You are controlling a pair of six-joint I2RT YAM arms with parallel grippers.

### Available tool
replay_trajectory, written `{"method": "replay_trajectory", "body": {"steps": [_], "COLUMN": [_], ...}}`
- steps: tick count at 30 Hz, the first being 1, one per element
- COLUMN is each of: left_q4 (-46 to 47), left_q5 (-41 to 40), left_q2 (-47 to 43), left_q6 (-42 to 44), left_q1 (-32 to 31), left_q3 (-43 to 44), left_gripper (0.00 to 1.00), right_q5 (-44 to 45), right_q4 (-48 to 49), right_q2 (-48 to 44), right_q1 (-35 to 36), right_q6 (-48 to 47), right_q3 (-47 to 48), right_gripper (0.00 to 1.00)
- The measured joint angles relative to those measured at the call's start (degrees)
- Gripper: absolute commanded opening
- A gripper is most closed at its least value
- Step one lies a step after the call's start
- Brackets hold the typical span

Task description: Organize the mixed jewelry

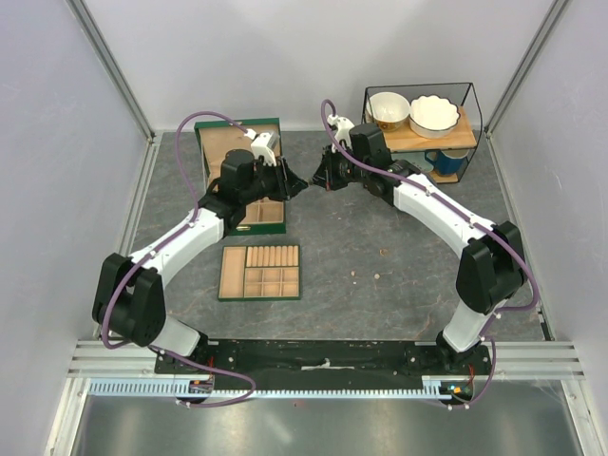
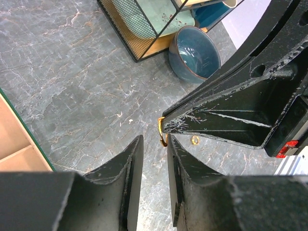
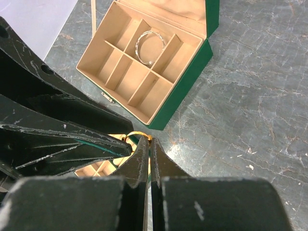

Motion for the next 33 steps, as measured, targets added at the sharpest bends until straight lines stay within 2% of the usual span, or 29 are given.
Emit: {"method": "replay_trajectory", "body": {"steps": [11, 19, 33], "left_q4": [0.00, -0.02, 0.00], "left_q5": [0.15, 0.28, 1.44], "left_q2": [0.37, 1.18, 1.18], "left_q6": [-0.55, -0.66, -1.09], "left_q1": [-0.04, -0.04, -0.04], "left_q3": [0.76, 1.75, 1.79], "left_gripper": [0.31, 0.23, 0.27], "right_q5": [-0.02, -0.07, -0.04], "right_q4": [0.85, 1.07, 1.07], "right_q2": [-1.05, -1.29, -1.29], "right_q1": [0.07, 0.11, 0.11], "right_q6": [0.37, 0.70, 0.85], "right_q3": [-1.33, -1.86, -1.86], "right_gripper": [0.00, 0.00, 0.00]}}
